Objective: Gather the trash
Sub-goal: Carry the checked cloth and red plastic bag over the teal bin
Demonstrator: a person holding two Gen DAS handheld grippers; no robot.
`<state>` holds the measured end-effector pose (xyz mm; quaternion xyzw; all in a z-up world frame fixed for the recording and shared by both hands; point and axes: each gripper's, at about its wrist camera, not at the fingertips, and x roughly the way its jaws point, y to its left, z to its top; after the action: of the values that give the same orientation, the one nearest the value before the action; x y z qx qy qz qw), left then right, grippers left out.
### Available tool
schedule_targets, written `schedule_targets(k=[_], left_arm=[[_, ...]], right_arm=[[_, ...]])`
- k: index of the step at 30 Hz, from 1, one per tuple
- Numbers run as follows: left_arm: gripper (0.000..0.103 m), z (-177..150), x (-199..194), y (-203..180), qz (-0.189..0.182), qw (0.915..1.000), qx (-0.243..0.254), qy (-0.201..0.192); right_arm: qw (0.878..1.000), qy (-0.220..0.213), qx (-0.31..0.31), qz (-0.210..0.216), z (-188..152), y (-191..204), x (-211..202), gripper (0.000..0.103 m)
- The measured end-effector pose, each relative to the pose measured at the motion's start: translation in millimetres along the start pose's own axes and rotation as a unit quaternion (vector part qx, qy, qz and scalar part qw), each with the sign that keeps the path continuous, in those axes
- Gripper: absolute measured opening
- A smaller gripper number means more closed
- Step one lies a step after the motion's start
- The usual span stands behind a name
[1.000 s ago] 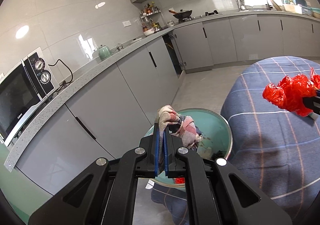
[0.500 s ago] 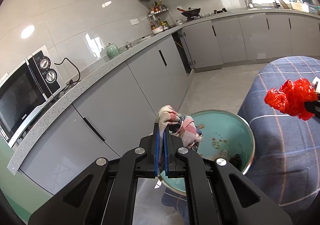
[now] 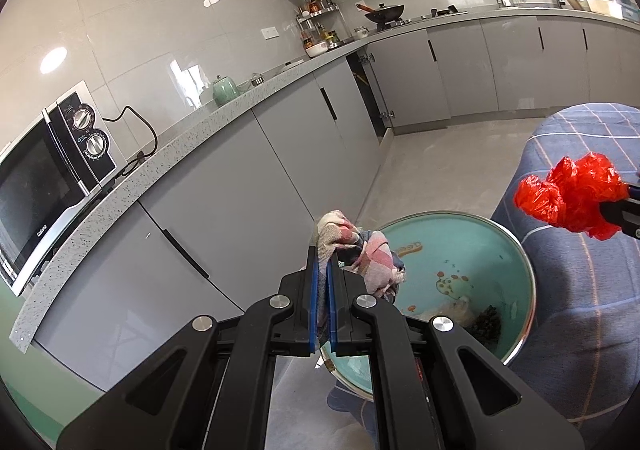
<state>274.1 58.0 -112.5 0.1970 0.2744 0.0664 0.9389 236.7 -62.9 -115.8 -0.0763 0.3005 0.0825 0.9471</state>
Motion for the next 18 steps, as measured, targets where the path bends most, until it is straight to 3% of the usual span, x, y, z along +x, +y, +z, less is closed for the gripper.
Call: schedule_targets(k=[18], left_arm=[[0.004,-1,26,-3,0.006,0.9998,0.011,0.016]], right_arm=[[0.999,0.014,-0.006,0.033,13,13,37,0.008]])
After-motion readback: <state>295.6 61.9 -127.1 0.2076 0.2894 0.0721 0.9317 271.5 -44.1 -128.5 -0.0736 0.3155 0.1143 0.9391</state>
